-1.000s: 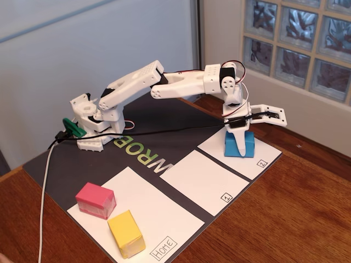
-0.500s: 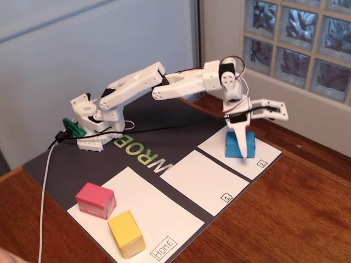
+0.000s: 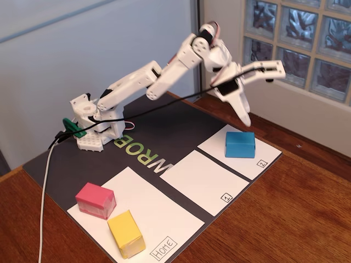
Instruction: Move box blue to zone 2
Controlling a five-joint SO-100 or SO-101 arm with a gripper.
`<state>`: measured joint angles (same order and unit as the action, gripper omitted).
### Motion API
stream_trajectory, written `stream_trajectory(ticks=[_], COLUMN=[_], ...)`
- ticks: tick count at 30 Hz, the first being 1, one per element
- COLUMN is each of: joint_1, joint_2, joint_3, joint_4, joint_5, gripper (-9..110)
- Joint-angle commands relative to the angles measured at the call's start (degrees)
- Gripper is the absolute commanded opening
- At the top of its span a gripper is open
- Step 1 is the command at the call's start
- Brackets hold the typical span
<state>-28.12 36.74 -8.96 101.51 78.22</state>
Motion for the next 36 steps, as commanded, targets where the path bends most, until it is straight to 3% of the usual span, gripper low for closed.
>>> stream_trajectory(ticks=[1, 12, 26, 36], joint_1=[3.5, 14.4, 24.8, 34.7], joint_2=[12.8, 45.3, 93.0, 101.9], joint_3=[10.4, 50.6, 121.6, 149.2], joint_4=[9.4, 8.9, -13.7, -25.6], joint_5=[-1.0, -3.2, 1.1, 1.1], gripper=[0, 0, 0, 0])
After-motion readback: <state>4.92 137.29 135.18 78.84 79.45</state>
